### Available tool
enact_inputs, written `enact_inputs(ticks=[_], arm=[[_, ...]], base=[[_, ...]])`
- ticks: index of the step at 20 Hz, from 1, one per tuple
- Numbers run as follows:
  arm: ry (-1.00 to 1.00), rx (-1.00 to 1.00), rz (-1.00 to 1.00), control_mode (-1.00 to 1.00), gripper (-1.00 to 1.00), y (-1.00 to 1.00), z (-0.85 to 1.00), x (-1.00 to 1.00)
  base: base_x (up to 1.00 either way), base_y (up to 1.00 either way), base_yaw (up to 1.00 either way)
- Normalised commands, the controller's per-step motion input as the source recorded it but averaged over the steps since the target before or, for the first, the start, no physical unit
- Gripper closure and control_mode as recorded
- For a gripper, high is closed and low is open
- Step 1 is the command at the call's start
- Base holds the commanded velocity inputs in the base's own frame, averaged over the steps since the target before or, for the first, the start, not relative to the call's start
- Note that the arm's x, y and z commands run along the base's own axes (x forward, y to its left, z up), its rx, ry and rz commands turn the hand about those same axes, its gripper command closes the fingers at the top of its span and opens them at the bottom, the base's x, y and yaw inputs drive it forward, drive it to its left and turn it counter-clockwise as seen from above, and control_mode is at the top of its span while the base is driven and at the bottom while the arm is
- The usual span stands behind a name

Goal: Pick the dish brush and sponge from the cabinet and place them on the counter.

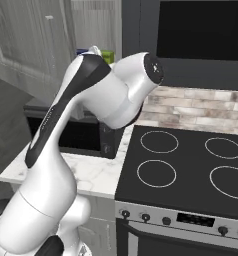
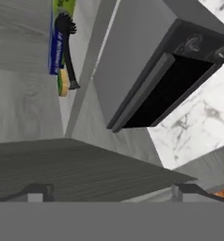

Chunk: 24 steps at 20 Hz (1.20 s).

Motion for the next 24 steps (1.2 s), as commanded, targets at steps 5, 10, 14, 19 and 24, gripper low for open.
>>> enact_inputs(ticks=[5,10,14,19,24], arm=[[0.05,0.1,0.06,-1.0,-1.0,0.41,0.0,-0.3],[0.02,0.09,0.03,-1.0,-1.0,0.4,0.01,-0.24],[0.0,0.05,0.0,-1.0,-1.0,0.45,0.0,-0.03],[0.0,0.0,-0.04,-1.0,-1.0,0.66,0.0,-0.01],[0.0,0.0,-0.04,-1.0,-1.0,0.68,0.0,-0.11]], base=[[0.0,0.0,0.0],[0.0,0.0,0.0],[0.0,0.0,0.0],[0.0,0.0,0.0],[0.0,0.0,0.0]])
